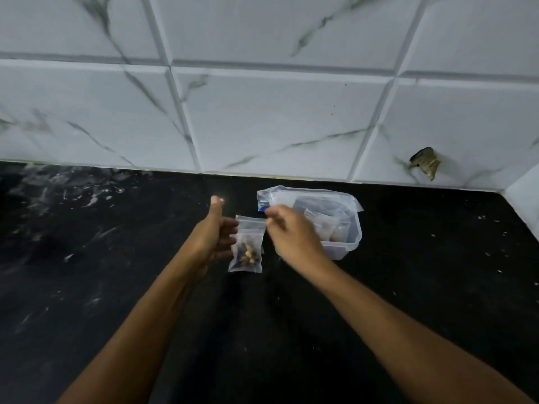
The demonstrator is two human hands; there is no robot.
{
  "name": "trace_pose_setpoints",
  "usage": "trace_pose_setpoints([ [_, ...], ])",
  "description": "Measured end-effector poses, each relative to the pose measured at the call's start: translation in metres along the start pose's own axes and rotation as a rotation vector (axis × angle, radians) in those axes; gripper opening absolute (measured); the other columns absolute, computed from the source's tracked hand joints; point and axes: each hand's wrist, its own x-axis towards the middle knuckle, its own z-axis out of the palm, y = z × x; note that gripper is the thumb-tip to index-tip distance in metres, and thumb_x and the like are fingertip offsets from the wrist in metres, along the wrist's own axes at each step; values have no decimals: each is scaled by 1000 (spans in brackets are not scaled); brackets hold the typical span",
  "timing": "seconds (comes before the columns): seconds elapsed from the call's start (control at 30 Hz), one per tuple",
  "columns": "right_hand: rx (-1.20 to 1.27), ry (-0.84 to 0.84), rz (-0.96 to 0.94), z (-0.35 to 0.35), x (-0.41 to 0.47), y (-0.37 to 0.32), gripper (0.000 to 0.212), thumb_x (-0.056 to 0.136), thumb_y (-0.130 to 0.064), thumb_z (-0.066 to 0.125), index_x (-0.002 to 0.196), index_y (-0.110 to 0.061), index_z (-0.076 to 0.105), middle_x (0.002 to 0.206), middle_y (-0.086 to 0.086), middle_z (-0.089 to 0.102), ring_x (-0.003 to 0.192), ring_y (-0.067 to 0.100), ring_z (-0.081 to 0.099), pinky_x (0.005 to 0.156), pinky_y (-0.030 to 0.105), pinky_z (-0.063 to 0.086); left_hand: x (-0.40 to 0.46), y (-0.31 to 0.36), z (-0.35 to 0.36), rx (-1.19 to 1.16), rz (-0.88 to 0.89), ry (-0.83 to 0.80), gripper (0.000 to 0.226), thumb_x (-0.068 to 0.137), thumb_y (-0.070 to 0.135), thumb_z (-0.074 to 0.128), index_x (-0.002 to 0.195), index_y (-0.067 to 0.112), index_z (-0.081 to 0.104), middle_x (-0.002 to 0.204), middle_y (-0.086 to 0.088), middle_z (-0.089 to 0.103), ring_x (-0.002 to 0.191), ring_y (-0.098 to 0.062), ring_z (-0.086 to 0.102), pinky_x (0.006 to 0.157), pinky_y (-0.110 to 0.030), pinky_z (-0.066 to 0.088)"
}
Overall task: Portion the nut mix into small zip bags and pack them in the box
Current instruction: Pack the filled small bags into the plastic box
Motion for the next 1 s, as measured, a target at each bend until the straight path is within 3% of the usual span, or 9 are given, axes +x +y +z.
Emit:
trace_pose_setpoints([
  [0.1, 155, -241, 257, 38, -11, 5, 28, 97, -19, 46, 124, -18, 54, 114, -1, 60, 100, 12, 56, 87, 29, 48, -1, -23, -4, 16, -76, 62, 80, 99, 65, 18, 134, 3, 54, 137, -18, 56, 123, -31, 54, 104, -47, 43],
  [0.17, 161, -296, 367, 60, -9, 18, 34, 95, -18, 47, 129, -19, 48, 121, 2, 57, 106, 15, 55, 84, 26, 42, -4, -33, -1, 38, -96, 94, 79, 100, 63, 18, 140, 2, 48, 145, -18, 49, 134, -31, 46, 106, -46, 39],
  [0.33, 70, -174, 512, 93, 6, 45, 42, 91, -20, 48, 133, -16, 40, 129, 10, 52, 113, 25, 56, 88, 33, 47, -11, -43, 13, -19, -151, 51, 73, 101, 60, 20, 143, 7, 46, 148, -16, 46, 136, -30, 43, 108, -44, 34],
  [0.5, 160, -54, 570, 105, 14, 51, 40, 86, -32, 58, 122, -18, 46, 121, 6, 59, 106, 24, 61, 90, 39, 52, -13, -44, 20, -128, -158, 54, 69, 102, 57, 20, 138, 7, 51, 139, -14, 54, 120, -26, 52, 114, -50, 32],
  [0.63, 342, -77, 680, 107, 18, 48, 44, 83, -29, 66, 123, -18, 52, 113, 6, 64, 100, 21, 65, 89, 39, 54, -12, -48, 20, -174, -117, 79, 64, 104, 54, 19, 126, 6, 56, 105, -10, 63, 100, -21, 59, 101, -41, 40],
  [0.7, 469, -132, 735, 107, 18, 43, 38, 85, -24, 64, 122, -20, 56, 110, 5, 66, 95, 20, 65, 87, 38, 56, -12, -50, 18, -181, -130, 83, 71, 103, 55, 19, 131, -1, 53, 118, -18, 63, 112, -28, 59, 102, -42, 41],
  [0.77, 505, -154, 737, 106, 19, 40, 37, 89, -21, 61, 126, -23, 55, 110, 4, 63, 93, 18, 63, 86, 38, 56, -13, -51, 17, -184, -148, 83, 78, 102, 57, 17, 133, -5, 53, 127, -24, 61, 119, -33, 58, 101, -42, 46],
  [0.87, 491, -182, 677, 103, 19, 36, 46, 88, -21, 63, 131, -30, 50, 110, 3, 65, 90, 16, 65, 82, 35, 58, -12, -59, 14, -162, -99, 67, 76, 101, 59, 14, 123, 5, 63, 109, -19, 69, 95, -25, 66, 73, -33, 52],
  [1.0, 379, -294, 515, 76, 14, 19, 37, 87, -22, 64, 123, -25, 55, 109, 5, 66, 97, 18, 64, 85, 38, 56, -23, -59, 8, -94, 58, 59, 65, 101, 57, 12, 101, 24, 68, 85, 3, 69, 86, -9, 64, 79, -26, 47],
])
